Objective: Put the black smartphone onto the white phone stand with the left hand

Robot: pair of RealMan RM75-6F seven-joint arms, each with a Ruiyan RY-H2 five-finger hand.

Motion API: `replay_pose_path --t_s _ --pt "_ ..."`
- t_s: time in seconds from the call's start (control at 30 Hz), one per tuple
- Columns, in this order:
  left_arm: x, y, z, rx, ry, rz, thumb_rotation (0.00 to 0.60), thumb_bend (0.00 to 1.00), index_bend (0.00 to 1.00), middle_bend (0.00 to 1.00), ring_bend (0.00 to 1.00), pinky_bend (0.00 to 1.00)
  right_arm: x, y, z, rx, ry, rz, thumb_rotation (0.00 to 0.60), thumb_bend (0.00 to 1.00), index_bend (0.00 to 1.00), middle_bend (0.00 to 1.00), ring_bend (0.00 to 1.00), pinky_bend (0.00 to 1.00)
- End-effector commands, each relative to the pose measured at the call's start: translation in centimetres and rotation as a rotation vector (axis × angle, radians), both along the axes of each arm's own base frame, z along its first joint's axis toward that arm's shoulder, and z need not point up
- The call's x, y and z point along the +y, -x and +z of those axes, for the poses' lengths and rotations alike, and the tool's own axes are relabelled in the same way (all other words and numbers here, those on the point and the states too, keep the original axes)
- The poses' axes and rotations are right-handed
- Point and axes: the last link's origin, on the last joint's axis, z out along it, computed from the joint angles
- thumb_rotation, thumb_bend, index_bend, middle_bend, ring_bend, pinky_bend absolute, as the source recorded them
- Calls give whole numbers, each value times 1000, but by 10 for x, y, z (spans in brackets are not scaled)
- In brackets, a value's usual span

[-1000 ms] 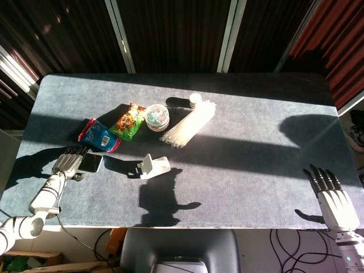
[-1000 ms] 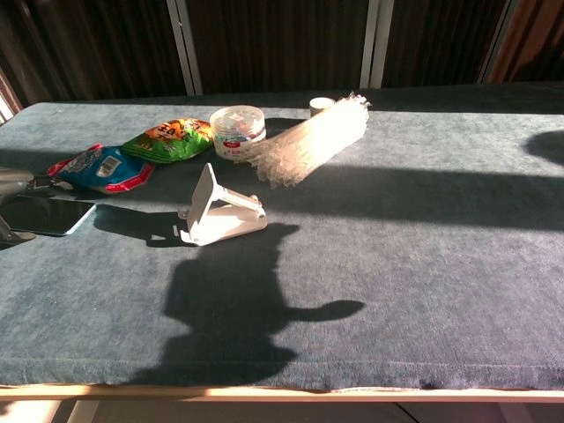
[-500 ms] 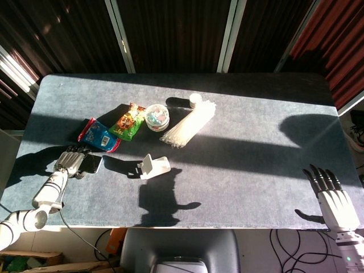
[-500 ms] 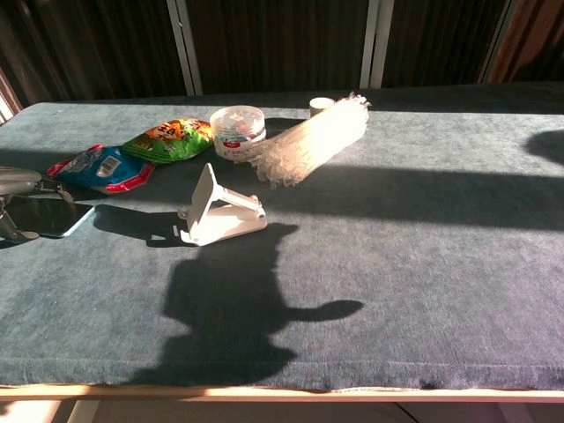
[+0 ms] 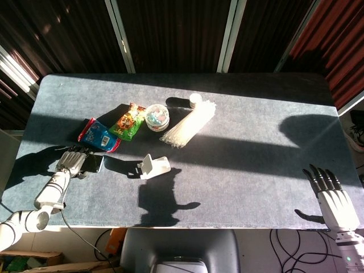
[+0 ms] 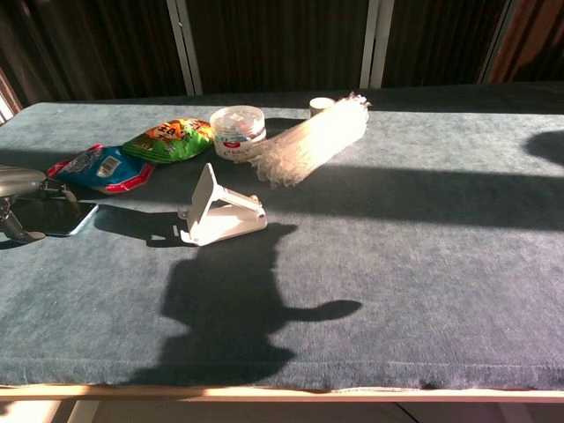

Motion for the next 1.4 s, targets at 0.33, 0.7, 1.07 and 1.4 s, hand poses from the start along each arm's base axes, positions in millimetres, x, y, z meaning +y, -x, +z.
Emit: replay_pose_path --t_s 0.33,0.7,1.07,1.4 --pt "-11 1 7 -130 -127 13 600 380 928 1000 736 273 0 -1 0 -3 0 3 600 110 0 0 0 0" --pt "-25 -7 24 -580 -287 121 600 390 934 1000 742 308 0 -1 -1 -3 -5 4 600 110 0 0 0 0" --pt "-40 -28 38 -983 -357 235 600 390 937 1000 742 310 0 -1 -2 -1 -10 3 600 110 0 0 0 0" --pt "-61 -58 40 -1161 -334 263 600 402 938 1000 742 317 0 -1 -3 -3 -13 2 600 109 0 0 0 0"
